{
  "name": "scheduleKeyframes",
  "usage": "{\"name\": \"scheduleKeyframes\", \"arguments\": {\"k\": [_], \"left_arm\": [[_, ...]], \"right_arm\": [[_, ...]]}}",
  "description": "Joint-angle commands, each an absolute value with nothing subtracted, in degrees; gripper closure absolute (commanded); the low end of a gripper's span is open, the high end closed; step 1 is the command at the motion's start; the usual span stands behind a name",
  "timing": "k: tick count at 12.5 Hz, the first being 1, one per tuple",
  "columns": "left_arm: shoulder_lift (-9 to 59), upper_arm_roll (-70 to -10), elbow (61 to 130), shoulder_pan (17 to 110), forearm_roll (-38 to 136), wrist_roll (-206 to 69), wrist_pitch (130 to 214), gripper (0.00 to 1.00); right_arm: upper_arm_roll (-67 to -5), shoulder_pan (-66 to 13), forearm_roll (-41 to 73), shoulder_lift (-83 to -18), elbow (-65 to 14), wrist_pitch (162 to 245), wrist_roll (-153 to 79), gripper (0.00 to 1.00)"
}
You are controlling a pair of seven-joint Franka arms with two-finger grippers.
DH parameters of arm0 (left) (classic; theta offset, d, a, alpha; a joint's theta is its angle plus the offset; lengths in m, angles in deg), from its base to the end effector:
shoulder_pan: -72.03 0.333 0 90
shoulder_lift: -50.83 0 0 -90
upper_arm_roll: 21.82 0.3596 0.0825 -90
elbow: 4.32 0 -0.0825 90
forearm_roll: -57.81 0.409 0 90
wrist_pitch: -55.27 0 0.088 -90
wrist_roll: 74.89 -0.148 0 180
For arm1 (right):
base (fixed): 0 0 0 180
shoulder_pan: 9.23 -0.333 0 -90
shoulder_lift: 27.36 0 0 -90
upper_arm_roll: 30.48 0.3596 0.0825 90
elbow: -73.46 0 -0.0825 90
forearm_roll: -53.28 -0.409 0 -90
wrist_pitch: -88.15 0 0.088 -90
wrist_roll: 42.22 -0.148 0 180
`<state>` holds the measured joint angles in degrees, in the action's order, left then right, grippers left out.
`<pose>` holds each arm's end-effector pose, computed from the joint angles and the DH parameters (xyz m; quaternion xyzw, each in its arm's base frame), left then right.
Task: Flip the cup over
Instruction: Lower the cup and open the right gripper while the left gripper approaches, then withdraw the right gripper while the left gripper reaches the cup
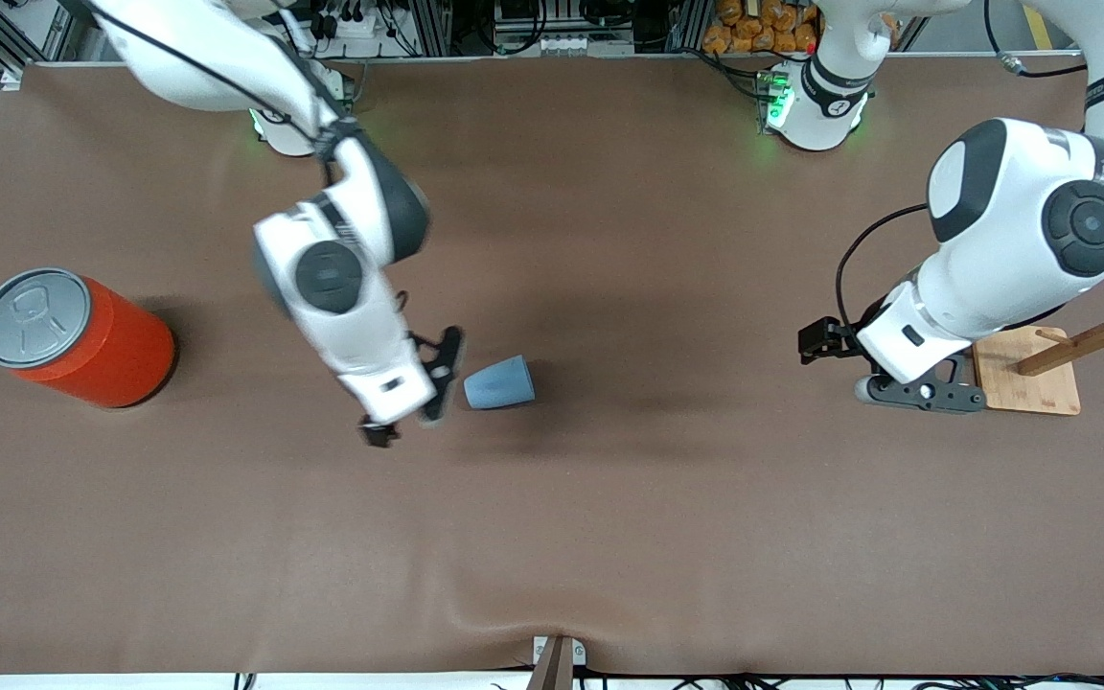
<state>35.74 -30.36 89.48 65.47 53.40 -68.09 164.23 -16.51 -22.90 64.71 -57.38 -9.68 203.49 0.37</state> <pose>0.6515 -0.1761 0.4589 0.9968 -0.0573 -0.0087 0.0551 0.6892 0.3056 0.3823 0.8039 0.5933 0.0230 0.0344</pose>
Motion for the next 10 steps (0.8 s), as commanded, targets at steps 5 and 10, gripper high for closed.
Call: {"name": "scheduleKeyframes", "arguments": {"k": [5,10], "left_arm": [[32.2,-30.6,92.6,64.1,45.5,-67.1,171.9,0.0],[23.7,-31.7,92.6,61.1,24.4,-67.1,182.4,0.0]], "right_arm": [[-15.6,-14.2,62.0,-47.8,-11.2,195.8,-13.5,0.0],[-15.3,-10.5,61.6,-43.5,-11.3,191.8,-20.8,0.0]]}}
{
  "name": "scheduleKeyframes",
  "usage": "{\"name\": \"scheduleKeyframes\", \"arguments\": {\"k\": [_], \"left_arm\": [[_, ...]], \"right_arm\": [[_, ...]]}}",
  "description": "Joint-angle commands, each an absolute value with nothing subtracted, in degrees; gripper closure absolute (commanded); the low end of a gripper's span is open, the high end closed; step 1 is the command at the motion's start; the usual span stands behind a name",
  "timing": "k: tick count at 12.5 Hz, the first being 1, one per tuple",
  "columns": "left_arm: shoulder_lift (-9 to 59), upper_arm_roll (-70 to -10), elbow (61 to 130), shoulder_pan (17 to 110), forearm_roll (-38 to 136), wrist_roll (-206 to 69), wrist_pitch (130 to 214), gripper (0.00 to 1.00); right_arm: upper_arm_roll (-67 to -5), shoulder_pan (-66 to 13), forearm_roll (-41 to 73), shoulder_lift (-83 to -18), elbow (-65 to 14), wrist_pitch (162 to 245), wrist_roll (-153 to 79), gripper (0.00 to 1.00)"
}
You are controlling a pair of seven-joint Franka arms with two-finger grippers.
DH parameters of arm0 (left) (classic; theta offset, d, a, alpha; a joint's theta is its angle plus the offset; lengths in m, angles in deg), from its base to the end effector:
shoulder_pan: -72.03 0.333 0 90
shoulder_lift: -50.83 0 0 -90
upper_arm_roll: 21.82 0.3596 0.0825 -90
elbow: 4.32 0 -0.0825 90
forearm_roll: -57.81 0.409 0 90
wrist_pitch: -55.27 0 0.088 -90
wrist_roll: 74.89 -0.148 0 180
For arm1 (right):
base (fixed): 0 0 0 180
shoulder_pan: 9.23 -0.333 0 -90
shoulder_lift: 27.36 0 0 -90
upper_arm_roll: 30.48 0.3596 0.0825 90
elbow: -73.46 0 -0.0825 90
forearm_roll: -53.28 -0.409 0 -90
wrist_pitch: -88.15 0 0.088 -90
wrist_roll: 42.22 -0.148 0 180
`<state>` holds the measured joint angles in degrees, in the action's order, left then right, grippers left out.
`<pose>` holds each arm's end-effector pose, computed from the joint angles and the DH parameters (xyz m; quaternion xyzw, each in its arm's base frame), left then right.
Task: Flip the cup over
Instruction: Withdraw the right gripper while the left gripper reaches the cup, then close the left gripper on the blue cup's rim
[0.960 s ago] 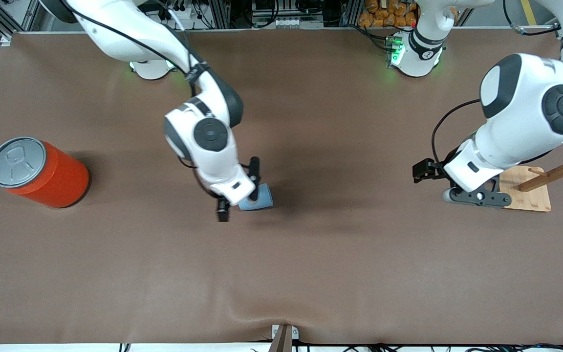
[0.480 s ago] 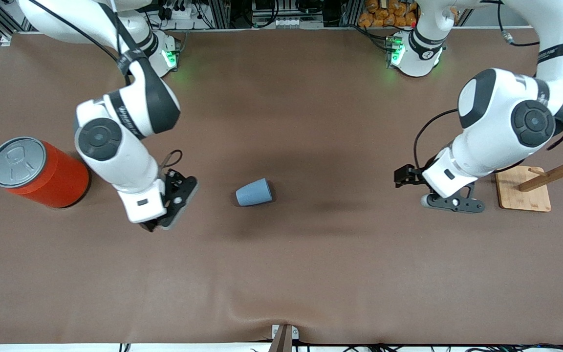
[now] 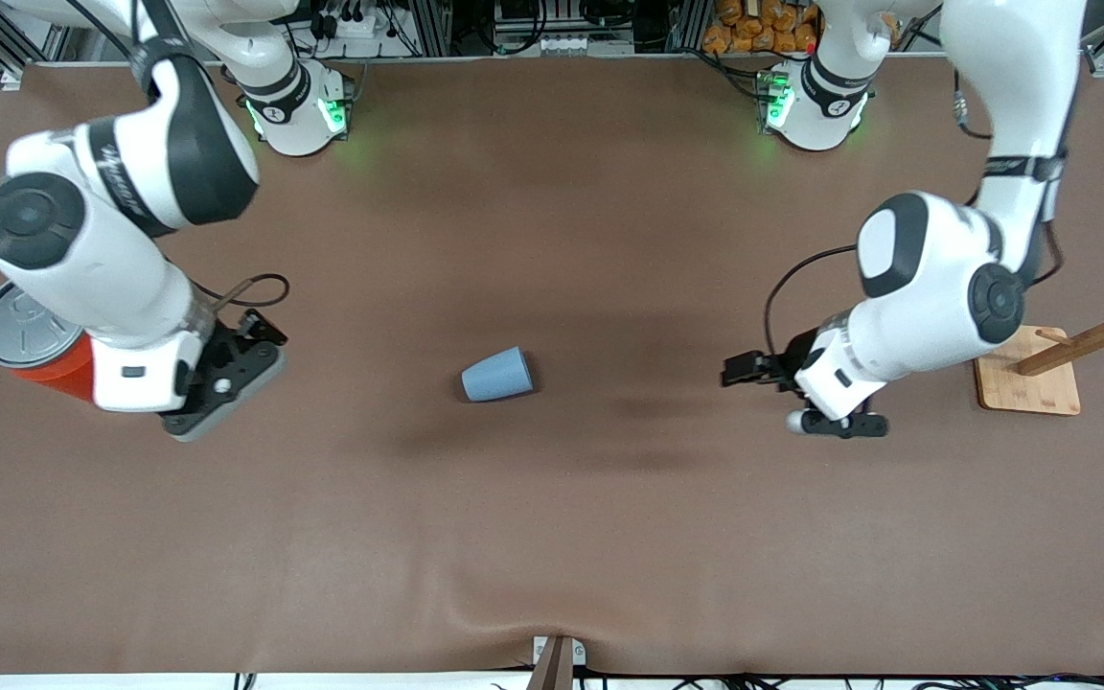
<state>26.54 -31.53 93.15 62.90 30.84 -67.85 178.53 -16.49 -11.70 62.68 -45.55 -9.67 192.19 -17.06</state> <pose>0.6654 -0.2510 0.3492 0.9724 0.0326 -0.0392 0.2275 0.6842 0.1586 0.5116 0.9297 0.3648 0.0251 0.0445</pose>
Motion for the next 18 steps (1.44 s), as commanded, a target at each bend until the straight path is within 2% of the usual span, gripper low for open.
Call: {"name": "scheduleKeyframes", "arguments": {"k": [1,5,8,9,12,13,16,18], "left_arm": [[22.5,-31.7,92.6,59.6,20.7,-67.1,185.1,0.0],[16.7,-31.7,93.1,51.2,0.8,-67.4,196.7,0.0],[13.3,-31.7,92.6,46.5,-13.9,-70.4,201.0,0.0],[12.3,-31.7,92.0,46.2,-17.5,-72.0,201.0,0.0],[8.1,-31.7,90.4,44.0,-25.5,-76.5,201.0,0.0],[6.5,-31.7,89.0,43.5,-27.9,-78.0,201.0,0.0],[3.3,-31.7,85.9,41.7,-32.6,-78.5,201.0,0.1],[1.6,-31.7,84.6,40.6,-33.7,-78.6,201.0,0.14]], "right_arm": [[-15.3,-10.5,59.8,-43.4,-11.3,191.8,-24.6,0.0],[-15.6,-3.4,52.9,-40.3,-11.6,187.4,-29.2,0.0],[-15.9,2.1,49.3,-37.2,-12.2,183.8,-29.2,0.0],[-18.2,1.8,45.7,-35.1,-13.4,179.9,-29.3,0.0],[-23.3,1.1,44.0,-29.1,-18.6,178.8,-34.0,0.0],[-26.3,0.3,44.4,-28.3,-18.8,178.4,-34.0,0.0],[-39.1,-6.9,46.7,-27.5,-18.2,173.9,-40.9,0.0],[-39.1,-6.9,47.0,-27.2,-18.0,173.2,-43.0,0.0]]}}
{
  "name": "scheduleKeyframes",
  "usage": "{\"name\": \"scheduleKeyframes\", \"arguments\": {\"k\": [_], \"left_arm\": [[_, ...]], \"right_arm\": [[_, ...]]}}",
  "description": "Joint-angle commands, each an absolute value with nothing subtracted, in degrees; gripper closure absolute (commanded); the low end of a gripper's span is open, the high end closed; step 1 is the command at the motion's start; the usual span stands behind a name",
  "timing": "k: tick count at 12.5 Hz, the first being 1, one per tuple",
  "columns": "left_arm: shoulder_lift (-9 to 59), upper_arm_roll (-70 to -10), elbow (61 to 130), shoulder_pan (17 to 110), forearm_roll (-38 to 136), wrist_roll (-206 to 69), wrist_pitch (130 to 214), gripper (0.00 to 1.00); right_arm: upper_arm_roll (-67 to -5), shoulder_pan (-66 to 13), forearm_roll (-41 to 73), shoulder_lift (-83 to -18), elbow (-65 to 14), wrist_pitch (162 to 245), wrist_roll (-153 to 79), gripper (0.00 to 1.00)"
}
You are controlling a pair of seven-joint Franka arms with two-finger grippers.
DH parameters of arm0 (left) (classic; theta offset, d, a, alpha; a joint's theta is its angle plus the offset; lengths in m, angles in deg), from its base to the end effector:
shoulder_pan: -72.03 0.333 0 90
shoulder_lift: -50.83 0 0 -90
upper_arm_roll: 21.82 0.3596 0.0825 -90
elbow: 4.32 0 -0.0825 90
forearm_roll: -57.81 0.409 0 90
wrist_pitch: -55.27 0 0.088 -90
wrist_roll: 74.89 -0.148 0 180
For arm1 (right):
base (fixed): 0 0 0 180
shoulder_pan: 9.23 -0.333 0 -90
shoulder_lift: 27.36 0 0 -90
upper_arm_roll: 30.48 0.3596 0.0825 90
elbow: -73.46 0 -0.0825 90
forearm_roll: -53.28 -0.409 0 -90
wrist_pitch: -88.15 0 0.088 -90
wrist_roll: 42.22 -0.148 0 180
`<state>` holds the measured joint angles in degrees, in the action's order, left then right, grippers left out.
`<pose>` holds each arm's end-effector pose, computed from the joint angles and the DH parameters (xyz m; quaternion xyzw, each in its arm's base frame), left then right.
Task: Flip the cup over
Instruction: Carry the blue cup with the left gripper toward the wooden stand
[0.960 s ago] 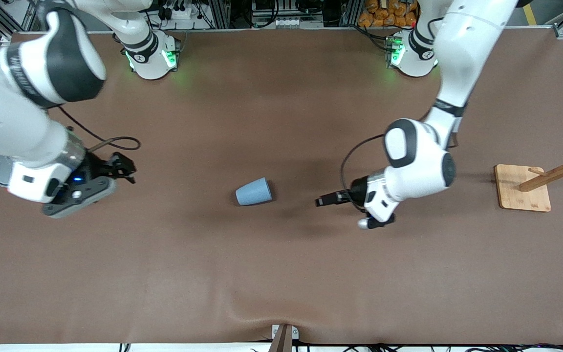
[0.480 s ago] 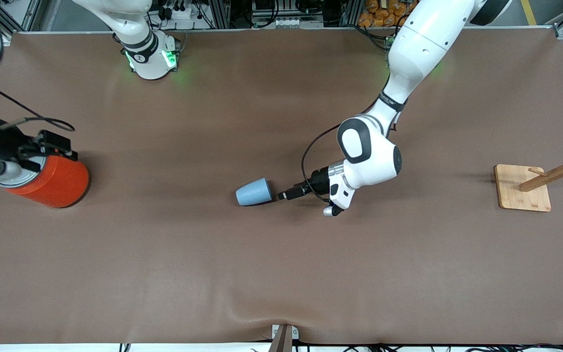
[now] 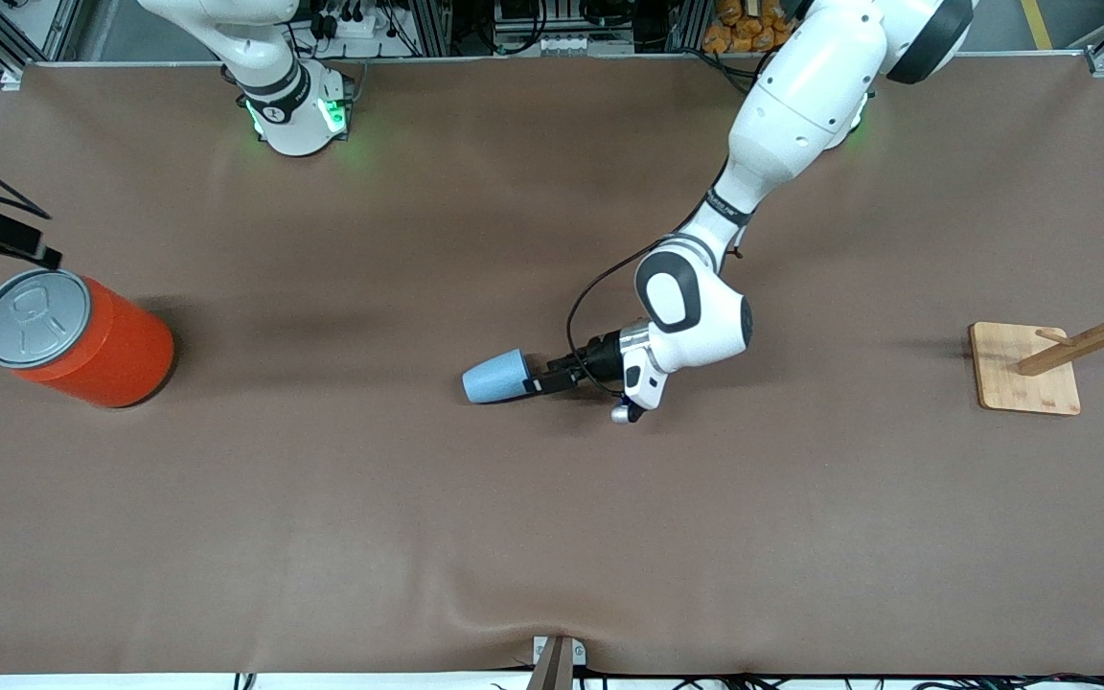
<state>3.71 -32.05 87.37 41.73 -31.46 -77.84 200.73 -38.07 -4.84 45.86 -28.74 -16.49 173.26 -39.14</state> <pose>0.5870 -0.4929 0.1436 0.8297 0.2866 -0.1338 0.4599 0.5652 -0.0986 0.6082 -0.9937 0.0754 0.0453 0.0696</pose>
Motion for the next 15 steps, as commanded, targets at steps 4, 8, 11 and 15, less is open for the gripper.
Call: {"name": "scheduleKeyframes", "arguments": {"k": [4,8,11,15], "left_arm": [[-0.2,-31.7,82.2,40.5,-34.6,-78.5,201.0,0.44],[-0.7,-31.7,80.7,40.3,-34.6,-77.9,201.0,1.0],[2.8,-30.2,79.4,42.1,-31.6,-73.4,200.7,1.0],[10.7,-28.8,79.3,51.6,-6.5,-59.5,193.4,1.0]], "right_arm": [[-35.0,-6.6,51.6,-23.8,-18.3,173.9,-42.3,0.0],[-27.6,-4.0,53.5,-23.6,-17.8,173.8,-42.3,0.0],[-28.1,-2.3,52.6,-23.8,-17.7,174.0,-38.8,0.0],[-30.0,-3.2,51.1,-23.8,-17.5,173.4,-41.9,0.0]]}}
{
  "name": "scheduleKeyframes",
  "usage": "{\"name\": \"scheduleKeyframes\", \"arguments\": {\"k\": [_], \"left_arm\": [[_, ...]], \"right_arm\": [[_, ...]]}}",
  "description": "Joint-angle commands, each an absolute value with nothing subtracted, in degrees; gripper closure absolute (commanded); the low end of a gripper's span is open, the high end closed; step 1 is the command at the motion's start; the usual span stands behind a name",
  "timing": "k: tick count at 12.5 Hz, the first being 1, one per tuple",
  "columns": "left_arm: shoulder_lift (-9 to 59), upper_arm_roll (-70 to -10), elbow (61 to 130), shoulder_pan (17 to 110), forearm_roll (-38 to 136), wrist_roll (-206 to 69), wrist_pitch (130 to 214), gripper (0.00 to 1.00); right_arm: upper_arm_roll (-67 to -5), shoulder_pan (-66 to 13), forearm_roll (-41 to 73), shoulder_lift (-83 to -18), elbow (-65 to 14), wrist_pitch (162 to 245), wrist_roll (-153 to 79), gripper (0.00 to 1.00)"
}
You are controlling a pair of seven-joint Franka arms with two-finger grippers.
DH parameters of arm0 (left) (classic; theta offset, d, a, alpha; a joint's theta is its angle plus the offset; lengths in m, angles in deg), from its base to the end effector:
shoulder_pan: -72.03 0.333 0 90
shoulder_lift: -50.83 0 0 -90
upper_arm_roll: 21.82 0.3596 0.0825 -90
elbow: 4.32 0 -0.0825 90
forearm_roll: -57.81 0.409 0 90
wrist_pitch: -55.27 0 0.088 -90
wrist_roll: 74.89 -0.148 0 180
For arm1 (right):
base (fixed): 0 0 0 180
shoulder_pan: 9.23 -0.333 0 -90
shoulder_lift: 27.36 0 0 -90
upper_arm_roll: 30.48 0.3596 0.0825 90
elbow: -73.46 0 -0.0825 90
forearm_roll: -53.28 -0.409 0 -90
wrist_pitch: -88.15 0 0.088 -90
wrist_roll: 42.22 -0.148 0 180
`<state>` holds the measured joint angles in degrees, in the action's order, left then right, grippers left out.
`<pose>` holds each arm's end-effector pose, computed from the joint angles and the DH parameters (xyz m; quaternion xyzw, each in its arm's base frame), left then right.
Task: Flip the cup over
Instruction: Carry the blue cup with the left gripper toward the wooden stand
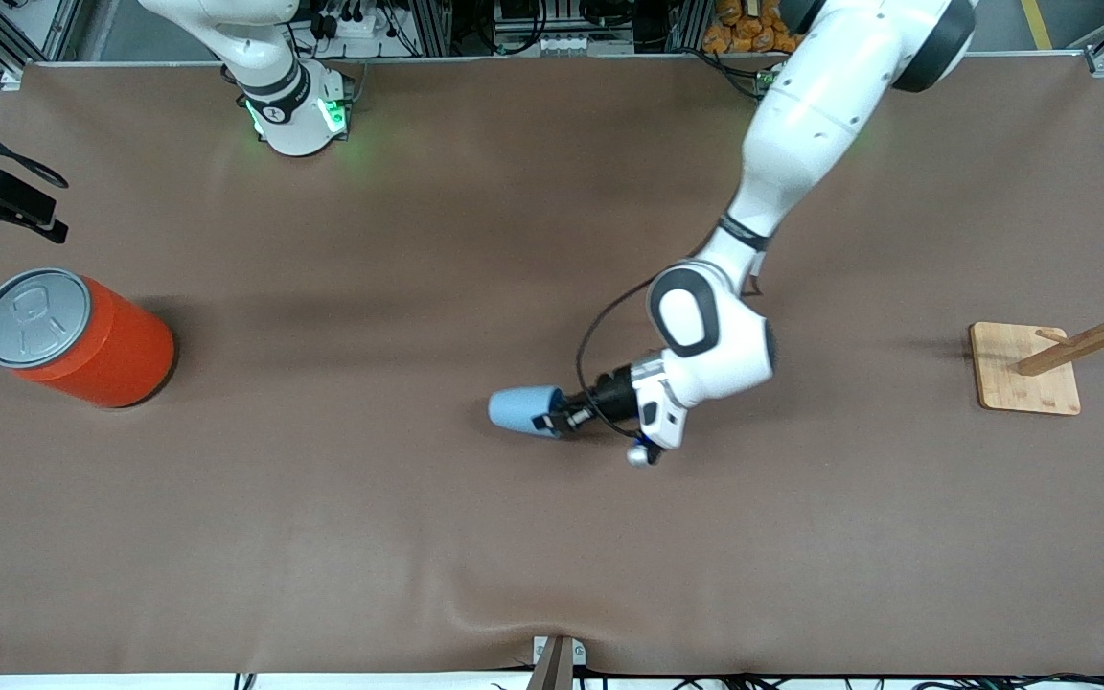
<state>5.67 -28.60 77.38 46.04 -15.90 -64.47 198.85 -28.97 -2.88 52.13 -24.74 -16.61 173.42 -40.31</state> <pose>0.6962 -0.4423 0.2467 0.8368 0.2862 -0.0670 0.4620 0.5515 -0.0432 0.6454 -0.9995 0.0249 0.0184 0.0105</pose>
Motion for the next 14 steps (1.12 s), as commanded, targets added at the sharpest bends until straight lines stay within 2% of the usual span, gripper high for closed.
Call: {"name": "scheduleKeyframes", "arguments": {"k": [1,3,5,10,14], "left_arm": [[12.7,-28.8,79.4,55.2,1.6,-57.9,190.3,1.0],[15.3,-28.8,79.4,62.6,15.6,-57.2,184.1,1.0],[16.2,-28.7,79.4,67.2,30.8,-57.2,182.5,1.0],[16.6,-28.5,81.0,68.3,68.2,-46.4,182.4,1.0],[15.6,-28.8,83.8,67.1,72.5,-41.4,186.3,1.0]], "right_arm": [[-31.4,-5.1,50.5,-23.8,-17.5,173.2,-44.0,0.0],[-32.5,-6.4,50.5,-23.7,-17.3,172.8,-44.3,0.0],[-32.5,-6.4,50.4,-23.7,-17.1,171.6,-44.2,0.0],[-32.9,-6.6,50.5,-23.7,-16.1,168.2,-43.2,0.0],[-33.0,-6.6,50.5,-23.8,-16.1,168.6,-41.6,0.0]]}}
